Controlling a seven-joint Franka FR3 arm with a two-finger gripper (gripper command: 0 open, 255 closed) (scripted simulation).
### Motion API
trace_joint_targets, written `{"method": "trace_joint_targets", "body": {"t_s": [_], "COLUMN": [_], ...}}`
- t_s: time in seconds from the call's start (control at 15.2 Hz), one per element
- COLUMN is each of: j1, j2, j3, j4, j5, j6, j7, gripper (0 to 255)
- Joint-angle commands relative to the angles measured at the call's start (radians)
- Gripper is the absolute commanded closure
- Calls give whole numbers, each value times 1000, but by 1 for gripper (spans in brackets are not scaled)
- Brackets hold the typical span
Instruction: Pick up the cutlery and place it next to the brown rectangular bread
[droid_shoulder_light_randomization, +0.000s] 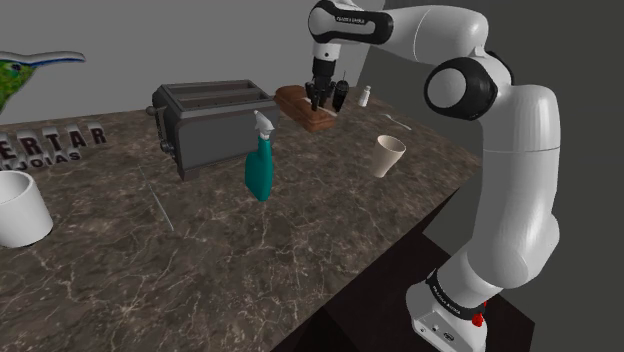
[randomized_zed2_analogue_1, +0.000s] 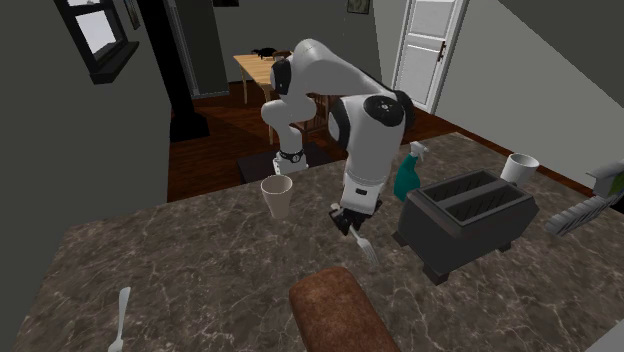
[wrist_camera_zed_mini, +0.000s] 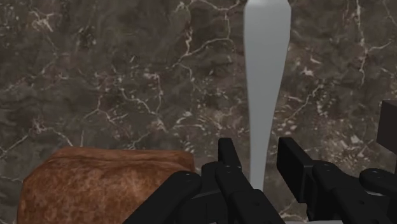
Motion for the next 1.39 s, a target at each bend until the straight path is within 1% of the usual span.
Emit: {"method": "trace_joint_targets", "body": {"t_s": [0.0, 0.66, 1.25, 1.32], "j1": [0, 0, 0, 0], "j2": [-3, 12, 50, 50], "j3": [0, 0, 0, 0], "j4": [-33, -143, -212, -212], "j5": [0, 0, 0, 0], "j6": [31, 156, 263, 263], "j7": [0, 1, 2, 2], "gripper": [255, 255, 255, 255]}}
